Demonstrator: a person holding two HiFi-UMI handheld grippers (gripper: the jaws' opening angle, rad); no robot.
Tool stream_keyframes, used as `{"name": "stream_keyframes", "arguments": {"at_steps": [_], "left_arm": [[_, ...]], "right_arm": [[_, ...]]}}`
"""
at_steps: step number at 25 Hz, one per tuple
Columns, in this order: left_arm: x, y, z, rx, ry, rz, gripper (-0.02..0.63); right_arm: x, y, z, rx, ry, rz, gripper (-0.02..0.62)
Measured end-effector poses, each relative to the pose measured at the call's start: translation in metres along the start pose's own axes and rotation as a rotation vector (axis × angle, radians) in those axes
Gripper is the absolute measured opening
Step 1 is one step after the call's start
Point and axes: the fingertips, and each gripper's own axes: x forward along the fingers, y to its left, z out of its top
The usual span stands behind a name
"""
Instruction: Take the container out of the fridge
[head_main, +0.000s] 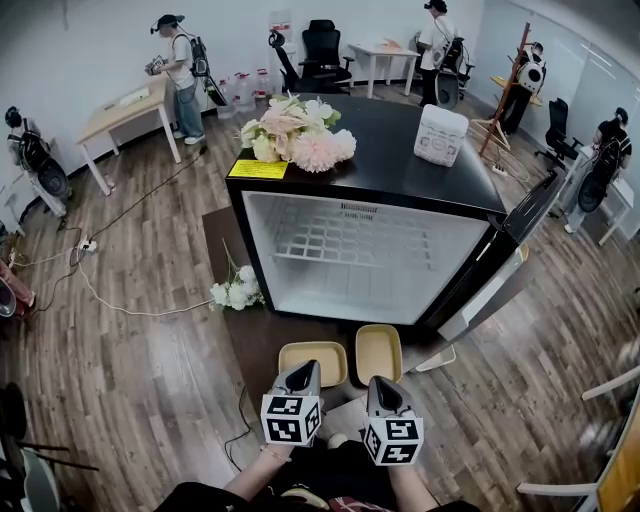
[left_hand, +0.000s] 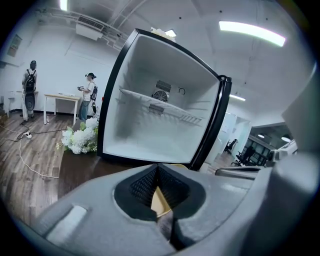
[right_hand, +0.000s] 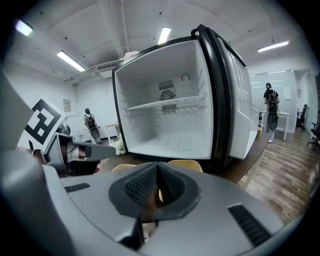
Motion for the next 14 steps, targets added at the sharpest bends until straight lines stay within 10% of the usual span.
{"name": "stream_keyframes", "arguments": {"at_steps": [14], "left_arm": [[0.0007, -0.0073, 0.0012, 0.019, 0.002, -0.02, 0.009]], "right_arm": [[0.0012, -0.0001, 0.0028, -0.029, -0.002, -0.01, 0.008]]}}
